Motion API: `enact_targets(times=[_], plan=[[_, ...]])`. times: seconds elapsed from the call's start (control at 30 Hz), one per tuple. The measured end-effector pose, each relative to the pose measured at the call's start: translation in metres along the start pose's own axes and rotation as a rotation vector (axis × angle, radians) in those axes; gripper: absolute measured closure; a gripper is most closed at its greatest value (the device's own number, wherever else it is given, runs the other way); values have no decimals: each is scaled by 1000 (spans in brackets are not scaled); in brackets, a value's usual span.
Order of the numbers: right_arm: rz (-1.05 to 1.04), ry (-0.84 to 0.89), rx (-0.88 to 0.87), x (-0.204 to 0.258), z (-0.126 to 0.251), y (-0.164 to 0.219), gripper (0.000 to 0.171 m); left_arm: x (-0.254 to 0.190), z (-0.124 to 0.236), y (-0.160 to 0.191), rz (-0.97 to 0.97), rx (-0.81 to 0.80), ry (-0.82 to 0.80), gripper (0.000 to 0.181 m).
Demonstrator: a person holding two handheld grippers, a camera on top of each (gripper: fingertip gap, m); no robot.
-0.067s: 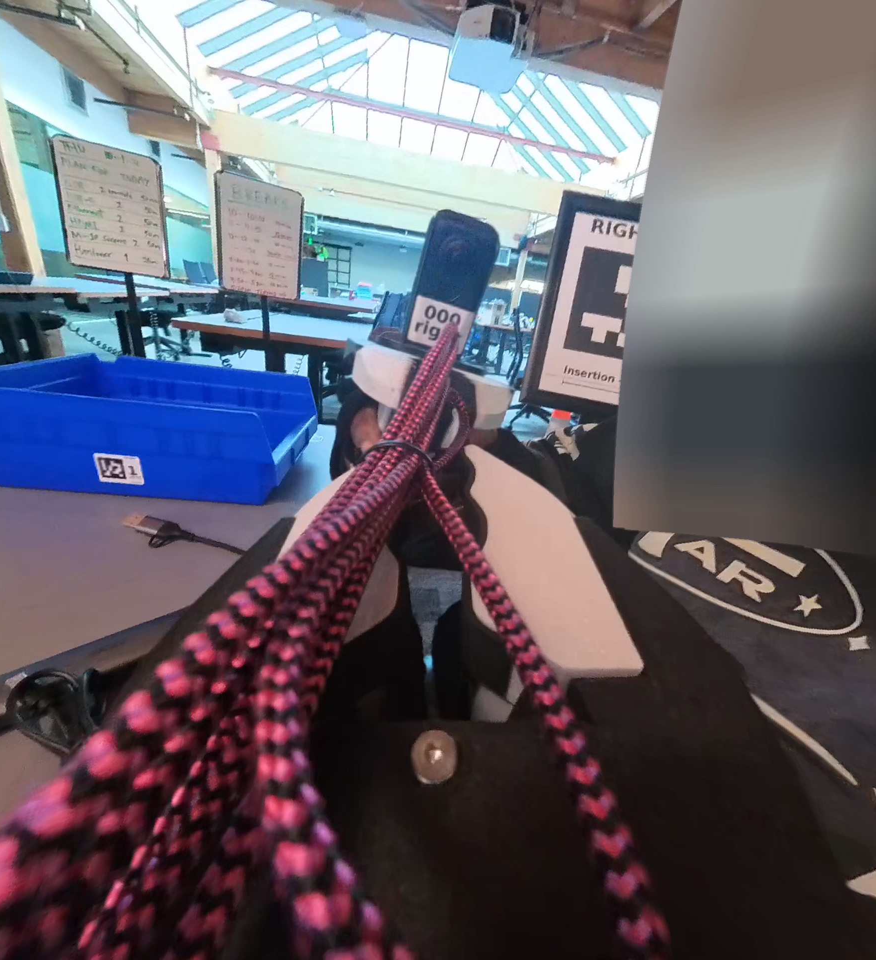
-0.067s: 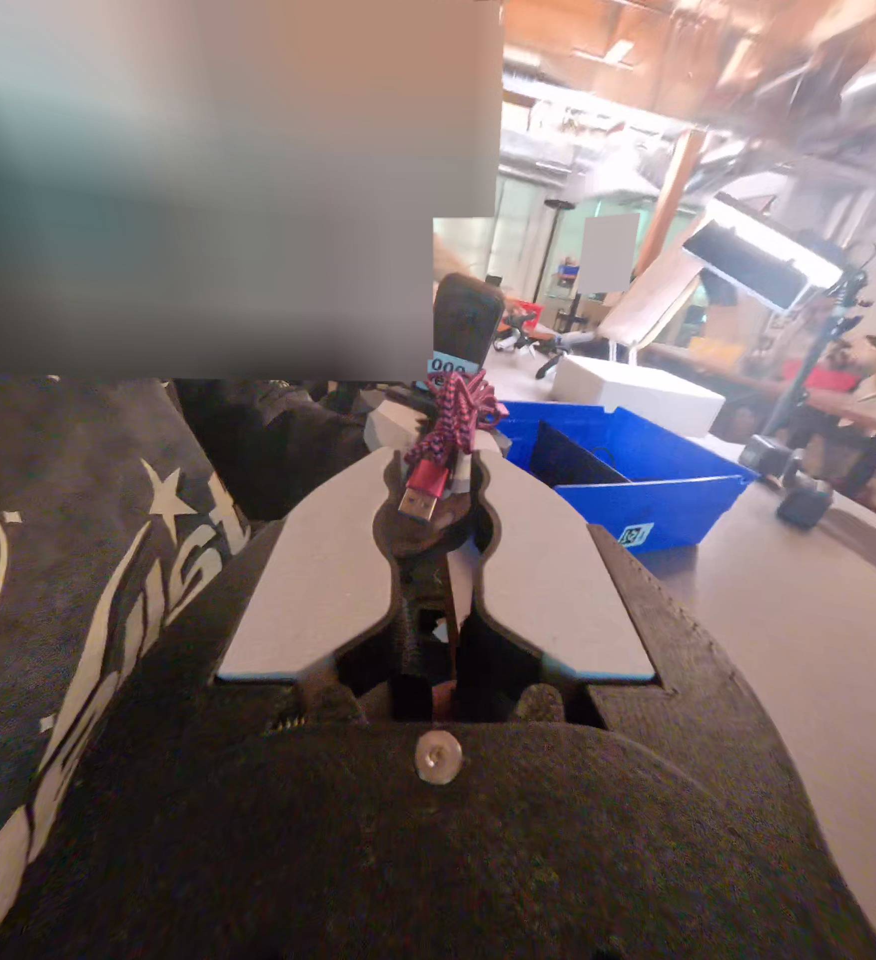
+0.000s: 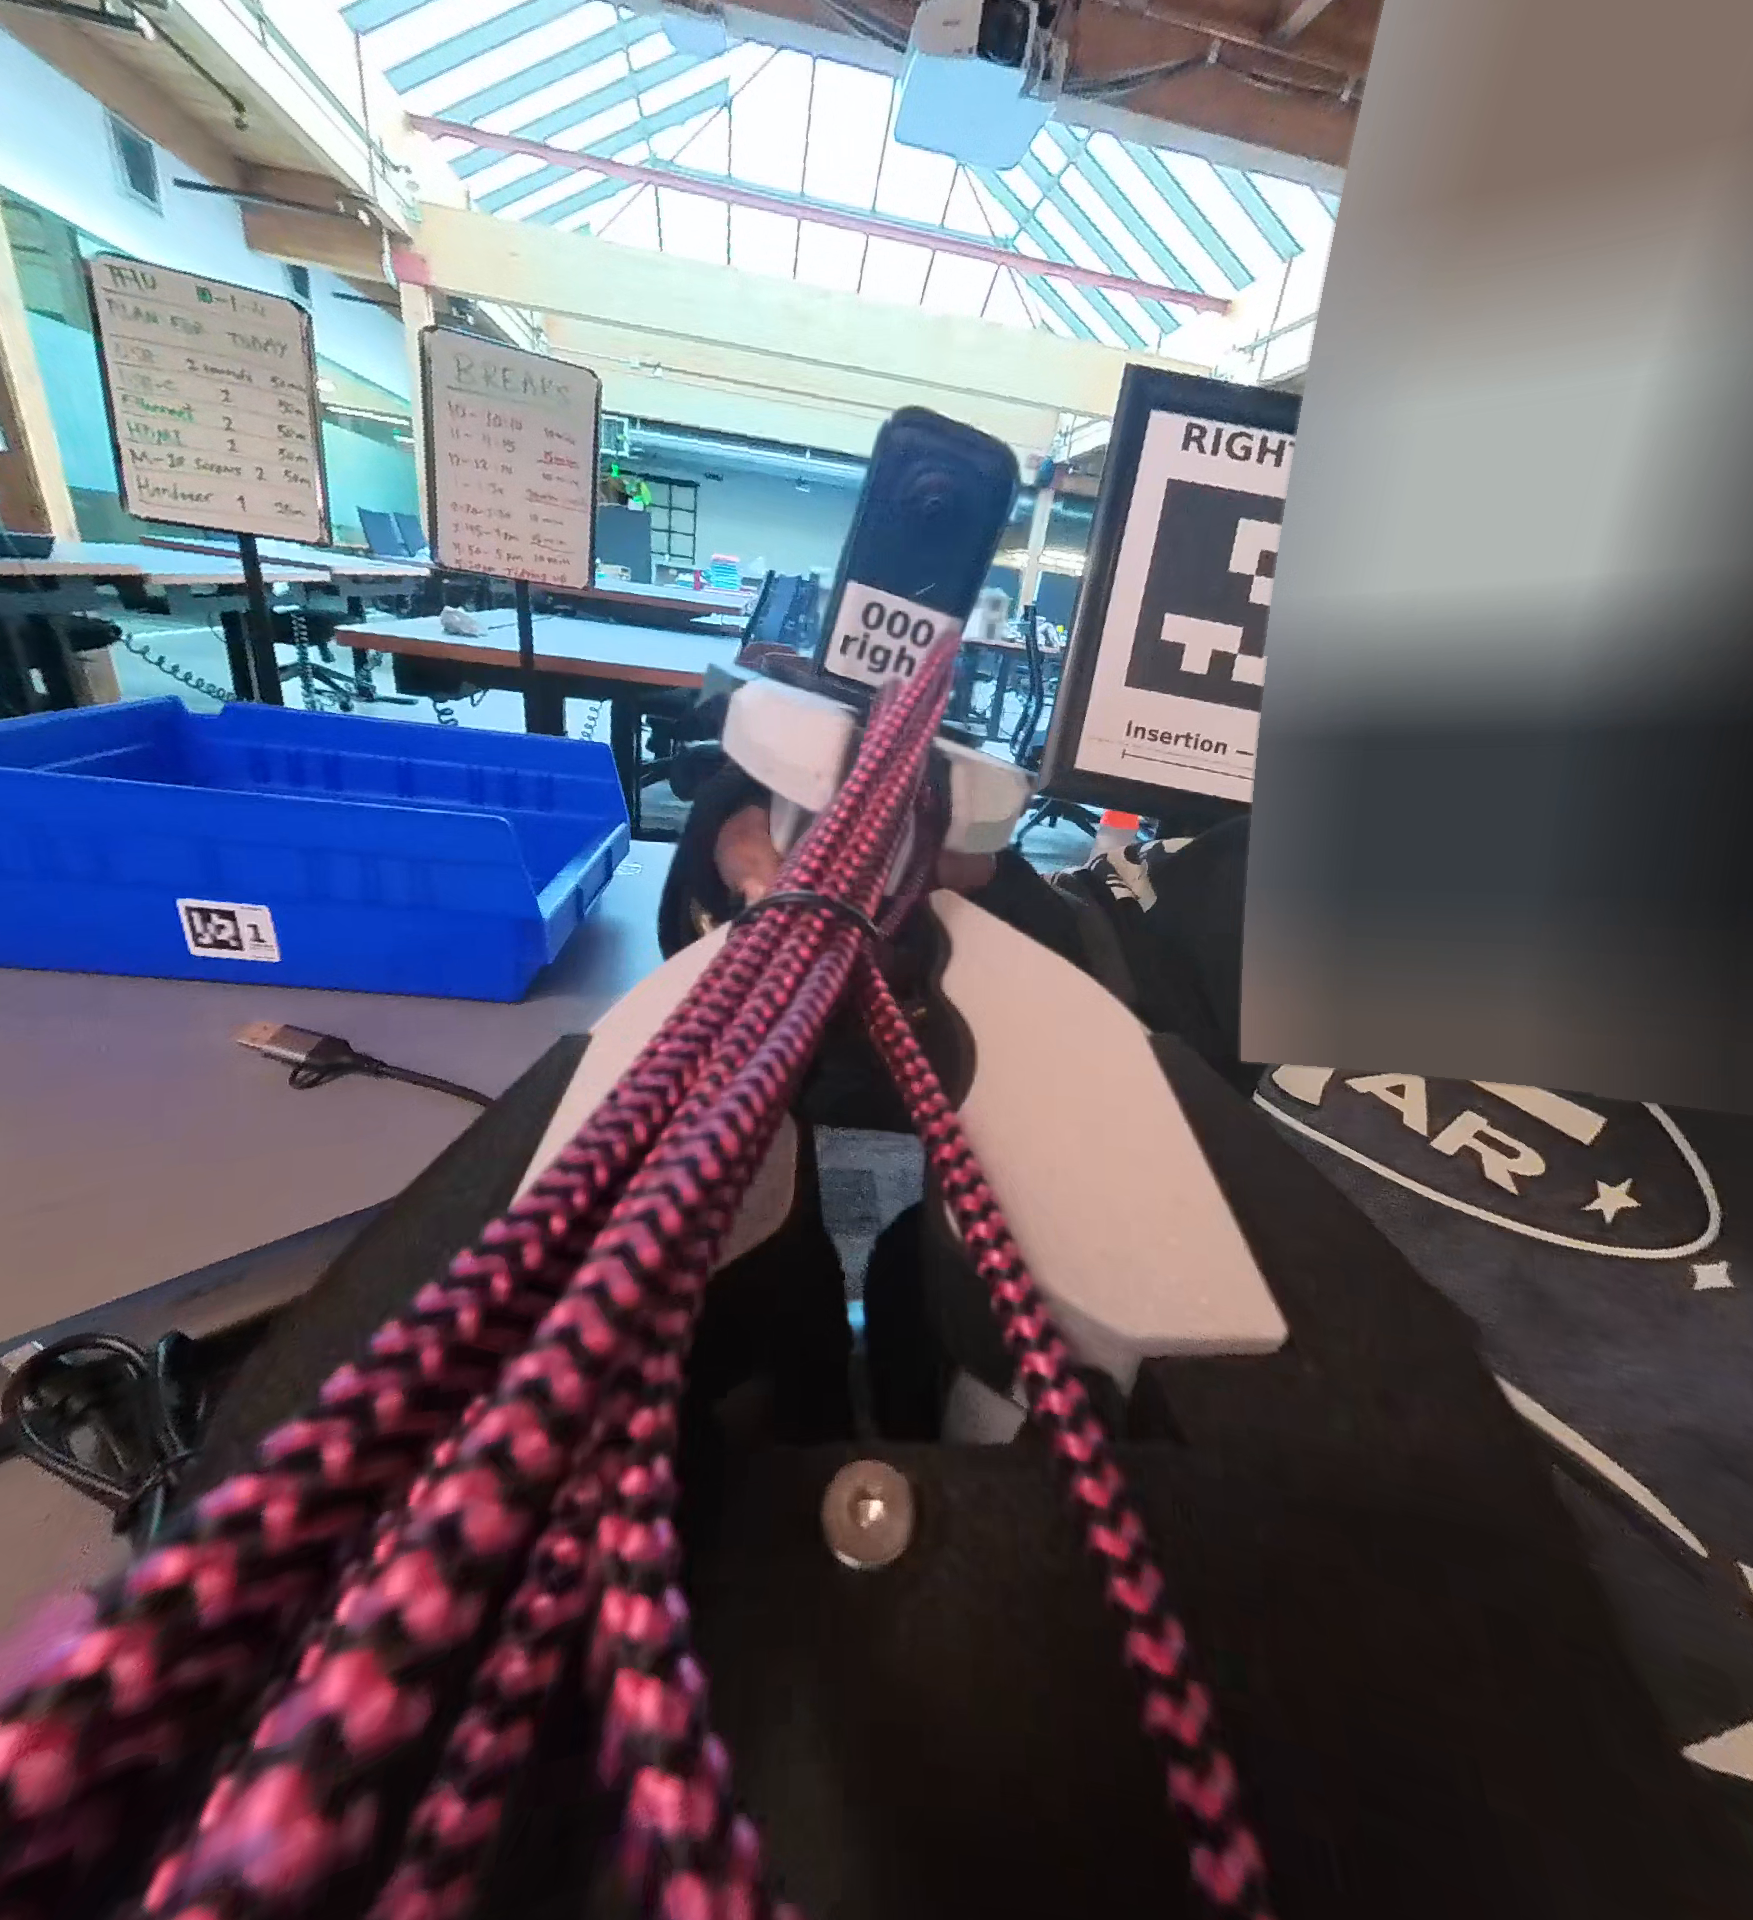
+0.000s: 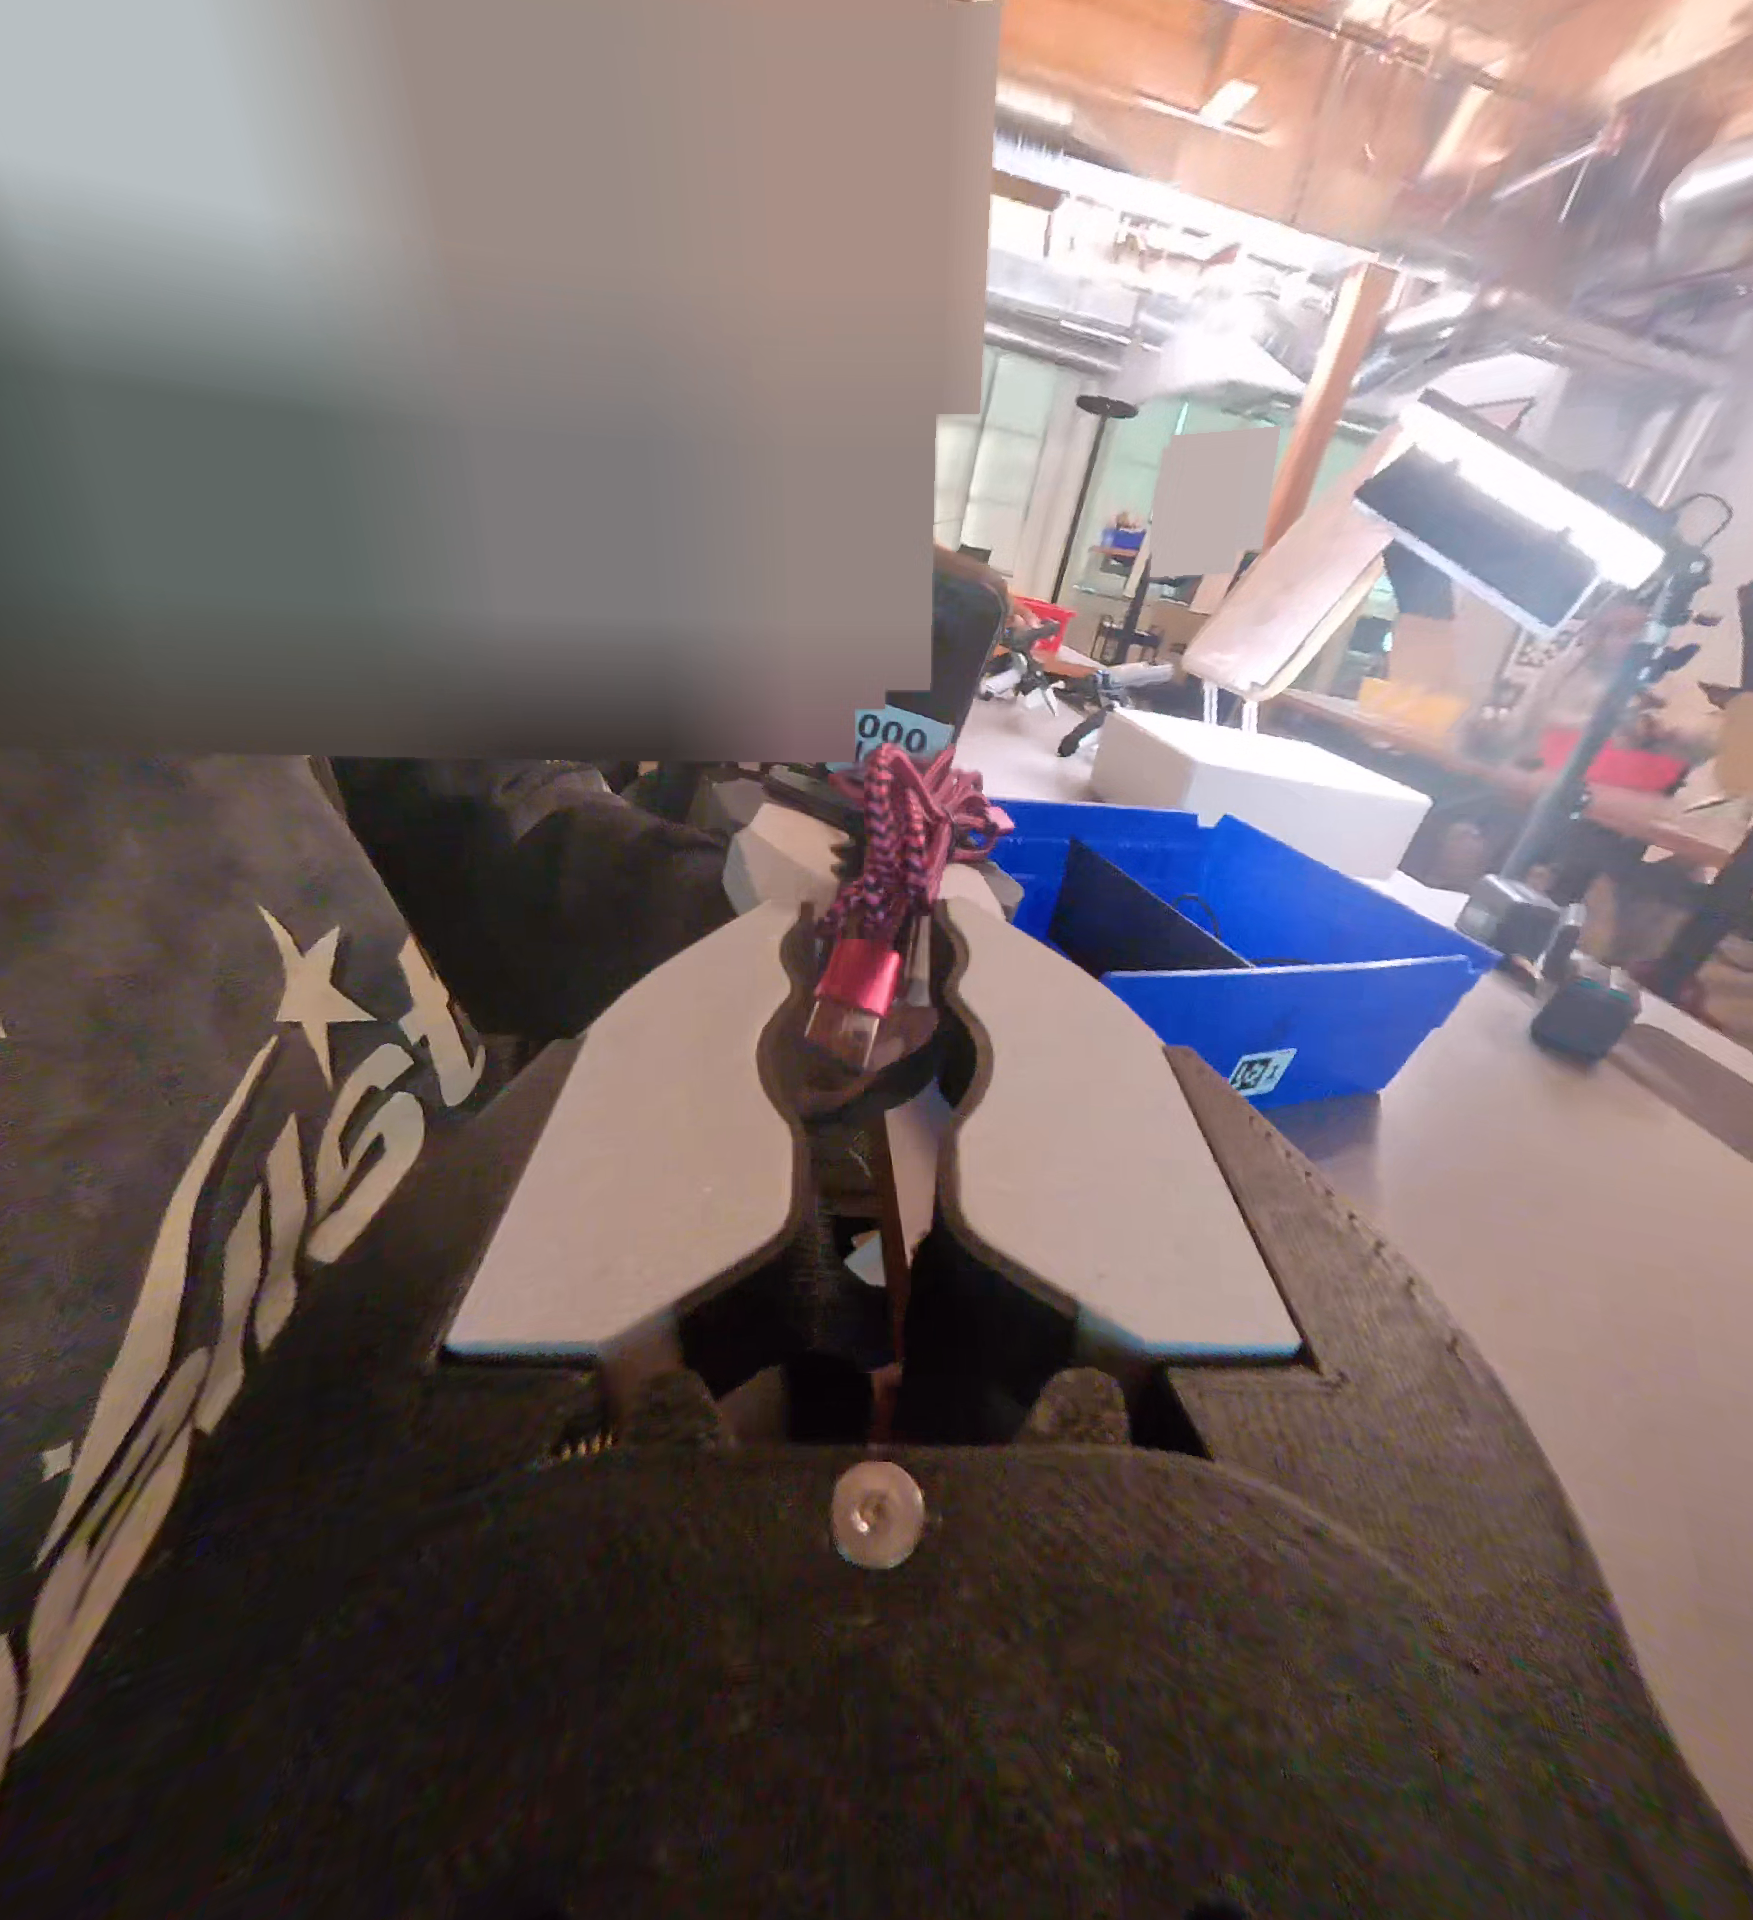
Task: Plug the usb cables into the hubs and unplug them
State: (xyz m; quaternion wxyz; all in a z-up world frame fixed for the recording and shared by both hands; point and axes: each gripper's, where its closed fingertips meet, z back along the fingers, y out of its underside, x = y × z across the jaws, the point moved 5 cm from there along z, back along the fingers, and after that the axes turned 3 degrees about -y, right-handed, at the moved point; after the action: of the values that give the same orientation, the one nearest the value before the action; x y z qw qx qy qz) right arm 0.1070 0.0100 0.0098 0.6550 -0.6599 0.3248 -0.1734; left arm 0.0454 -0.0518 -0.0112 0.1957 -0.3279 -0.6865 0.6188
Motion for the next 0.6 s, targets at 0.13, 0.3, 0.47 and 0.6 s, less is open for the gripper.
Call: enact_targets(times=[0.13,0.3,0.47,0.6], plan=[[46,25,20,0,1,-2,163,-1,-2,5,4,57,12,166],[-6,27,9,-4,-1,1,164,-9,-9,15,30,114,67,166],[-77,42,-2,-8,-7,5,165,-24,-13,18,44,99,188,167],[-158,31,-24,-10,-11,9,165,-22,-12,10,54,22,175,165]])
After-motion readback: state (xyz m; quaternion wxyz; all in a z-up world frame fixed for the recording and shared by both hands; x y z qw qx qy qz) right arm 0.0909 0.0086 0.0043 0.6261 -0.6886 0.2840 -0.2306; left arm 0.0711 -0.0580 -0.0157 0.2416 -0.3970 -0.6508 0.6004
